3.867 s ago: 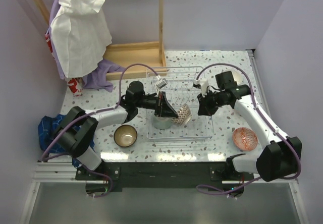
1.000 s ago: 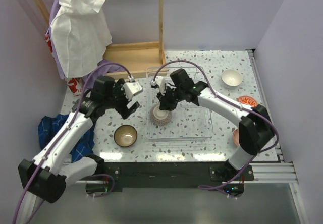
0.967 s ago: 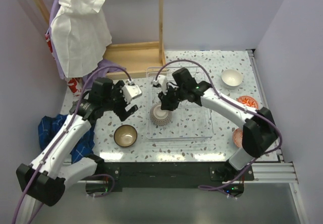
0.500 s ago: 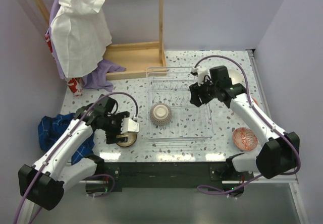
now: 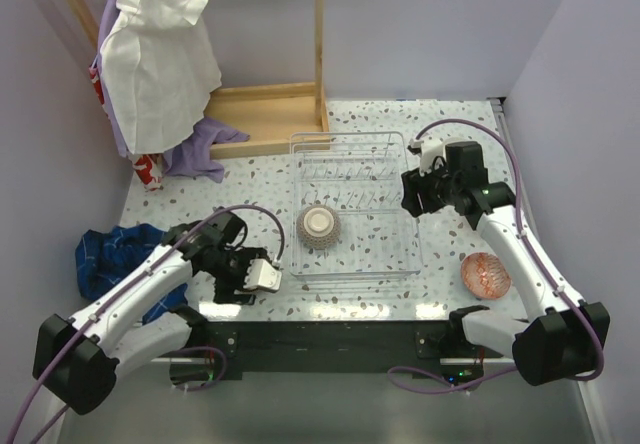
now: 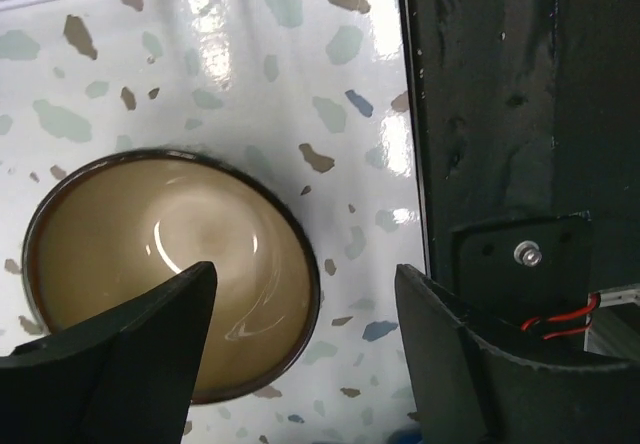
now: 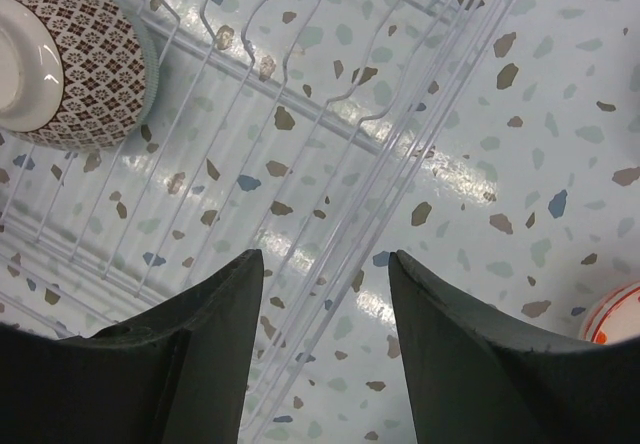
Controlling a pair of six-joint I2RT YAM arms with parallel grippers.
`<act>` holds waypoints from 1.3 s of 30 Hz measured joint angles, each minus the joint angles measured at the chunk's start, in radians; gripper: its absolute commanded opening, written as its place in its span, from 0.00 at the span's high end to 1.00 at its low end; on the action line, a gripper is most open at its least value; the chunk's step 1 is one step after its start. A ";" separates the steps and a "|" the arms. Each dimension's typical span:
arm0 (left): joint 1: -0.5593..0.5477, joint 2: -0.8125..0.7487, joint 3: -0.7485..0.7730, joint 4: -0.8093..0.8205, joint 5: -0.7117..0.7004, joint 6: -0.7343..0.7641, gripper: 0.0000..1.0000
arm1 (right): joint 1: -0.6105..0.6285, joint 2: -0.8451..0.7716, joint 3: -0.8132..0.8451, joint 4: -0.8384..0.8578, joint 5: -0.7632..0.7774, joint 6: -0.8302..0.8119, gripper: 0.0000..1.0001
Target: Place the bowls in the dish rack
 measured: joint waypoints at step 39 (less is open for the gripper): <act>-0.061 0.106 0.505 -0.092 0.044 -0.296 1.00 | -0.010 0.033 0.054 -0.037 -0.084 0.004 0.97</act>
